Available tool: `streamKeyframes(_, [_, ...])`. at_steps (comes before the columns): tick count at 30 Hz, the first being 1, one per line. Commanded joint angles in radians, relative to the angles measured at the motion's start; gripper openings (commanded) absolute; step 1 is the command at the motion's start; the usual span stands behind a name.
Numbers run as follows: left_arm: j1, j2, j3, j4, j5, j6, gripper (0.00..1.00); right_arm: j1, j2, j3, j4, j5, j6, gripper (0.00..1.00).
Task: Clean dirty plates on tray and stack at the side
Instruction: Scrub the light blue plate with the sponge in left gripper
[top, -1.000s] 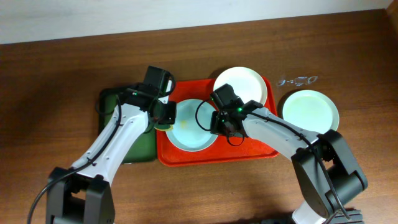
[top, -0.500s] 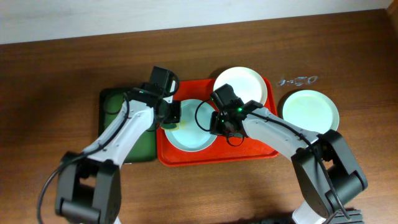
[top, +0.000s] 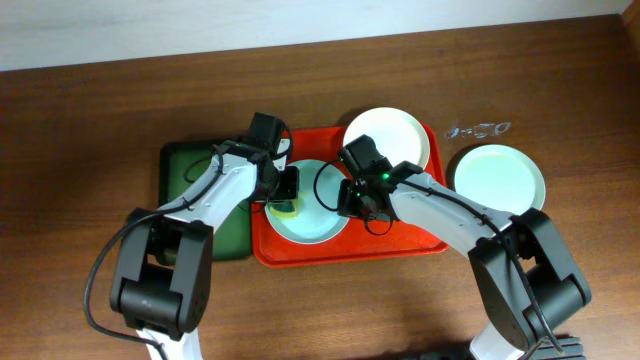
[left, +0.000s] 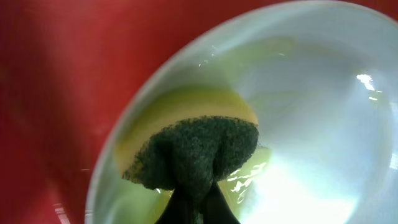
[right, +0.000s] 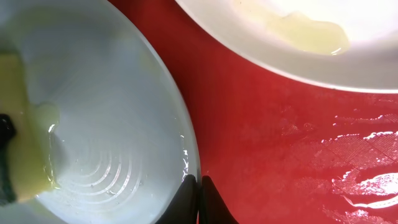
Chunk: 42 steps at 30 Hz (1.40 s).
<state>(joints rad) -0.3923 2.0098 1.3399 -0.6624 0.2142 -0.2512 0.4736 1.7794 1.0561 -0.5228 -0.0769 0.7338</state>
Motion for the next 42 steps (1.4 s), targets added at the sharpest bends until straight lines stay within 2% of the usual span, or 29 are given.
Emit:
streamKeyframes(1, [-0.014, 0.029, 0.011, -0.004, 0.209, 0.010, 0.00, -0.003, -0.006, -0.005, 0.004, -0.006, 0.006, 0.04])
streamKeyframes(7, [-0.011, -0.114, 0.056, -0.019, 0.180, 0.020, 0.00, -0.003, -0.006, -0.005, 0.007, -0.006, 0.004, 0.04])
streamKeyframes(10, [-0.011, -0.192, 0.057, -0.035, 0.003, 0.020, 0.00, -0.003, -0.006, -0.005, 0.007, -0.006, 0.004, 0.04])
streamKeyframes(12, [-0.011, -0.194, 0.056, -0.048, -0.064, 0.020, 0.00, -0.003, -0.006, -0.005, 0.007, -0.005, 0.004, 0.04])
streamKeyframes(18, [-0.015, -0.142, 0.027, -0.045, -0.107, 0.020, 0.00, -0.003, -0.006, -0.005, 0.007, -0.005, 0.004, 0.04])
streamKeyframes(26, [-0.042, 0.068, 0.027, 0.009, -0.105, 0.020, 0.00, -0.003, -0.006, -0.005, 0.007, 0.002, 0.004, 0.04])
streamKeyframes(29, [-0.042, 0.095, 0.027, -0.004, 0.048, 0.027, 0.00, -0.003, -0.006, -0.005, 0.007, 0.002, 0.004, 0.04])
streamKeyframes(32, [-0.042, 0.090, 0.055, -0.004, 0.344, 0.125, 0.00, -0.003, -0.006, -0.005, 0.007, 0.002, 0.004, 0.04])
streamKeyframes(34, [-0.042, 0.075, 0.088, -0.021, 0.403, 0.130, 0.00, -0.003, -0.006, -0.005, 0.007, 0.002, 0.004, 0.04])
streamKeyframes(36, [-0.036, 0.039, 0.121, -0.054, 0.347, 0.130, 0.00, -0.003, -0.006, -0.005, 0.007, 0.002, 0.004, 0.04])
streamKeyframes(39, [-0.029, -0.056, 0.138, -0.084, 0.011, 0.106, 0.00, -0.003, -0.006, -0.005, 0.007, 0.002, 0.004, 0.04])
streamKeyframes(42, [-0.029, -0.059, 0.133, -0.132, -0.132, 0.106, 0.00, -0.003, -0.006, -0.005, 0.007, 0.002, 0.004, 0.04])
